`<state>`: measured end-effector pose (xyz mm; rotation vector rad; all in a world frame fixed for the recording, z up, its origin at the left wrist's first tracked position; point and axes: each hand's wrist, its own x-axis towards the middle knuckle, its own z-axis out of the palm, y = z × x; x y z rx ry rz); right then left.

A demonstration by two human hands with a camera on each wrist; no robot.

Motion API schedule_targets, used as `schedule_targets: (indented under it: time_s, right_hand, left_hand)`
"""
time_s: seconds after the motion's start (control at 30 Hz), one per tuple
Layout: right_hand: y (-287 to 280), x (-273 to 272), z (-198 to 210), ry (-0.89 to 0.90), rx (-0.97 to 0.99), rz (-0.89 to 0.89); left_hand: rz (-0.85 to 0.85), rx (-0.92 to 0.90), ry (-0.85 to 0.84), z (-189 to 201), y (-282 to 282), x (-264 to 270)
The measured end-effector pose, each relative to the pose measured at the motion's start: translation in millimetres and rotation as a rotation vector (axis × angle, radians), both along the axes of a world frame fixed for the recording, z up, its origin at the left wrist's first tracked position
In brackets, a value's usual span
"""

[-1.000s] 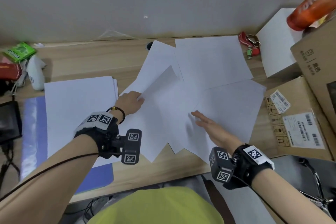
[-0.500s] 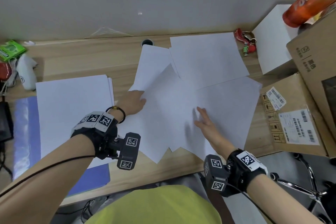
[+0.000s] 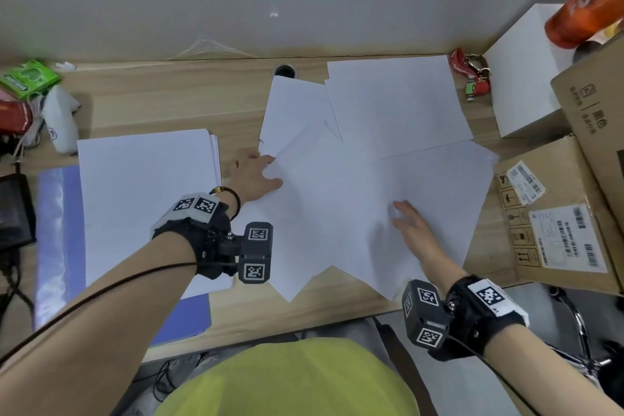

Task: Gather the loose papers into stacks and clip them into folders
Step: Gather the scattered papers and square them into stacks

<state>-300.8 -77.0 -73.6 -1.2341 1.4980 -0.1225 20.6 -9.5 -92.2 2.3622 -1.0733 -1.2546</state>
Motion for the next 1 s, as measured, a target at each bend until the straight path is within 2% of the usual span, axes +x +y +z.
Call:
schedule_targets:
  time_s: [0.2,0.43,0.53,0.67,0.8,1.0]
  right_hand:
    - [18.8,20.8,-1.1,-0.071,0.052,0.127]
    - [24.9,22.1,4.9,-0.135,0.091,0.018]
    - [25.9,17.0,2.8,-0.157,0.076,-0.041]
    - [25.6,15.5,0.8,-0.136,0.045,-0.167]
    - [26.0,21.9,1.1,-0.107,0.129,-0.315]
    - [37.2,40.5,7.6,-0.150,0.304,-0.227]
  left_hand:
    - [0.106,-0.095,0.052,3.6,9.5,-4.8]
    - [0.348,-0.141,0.281,12.5,15.8,-6.8]
    - [0.306,-0.156,0.299,16.7,17.6,-10.3]
    - [0.266,-0.266,0.269,33.7,18.2,-12.4]
    - [0.182,-0.318,0.250,61.4,18.9,-15.1]
    - [0.188,-0.391,0.276,107.3,22.9,-16.4]
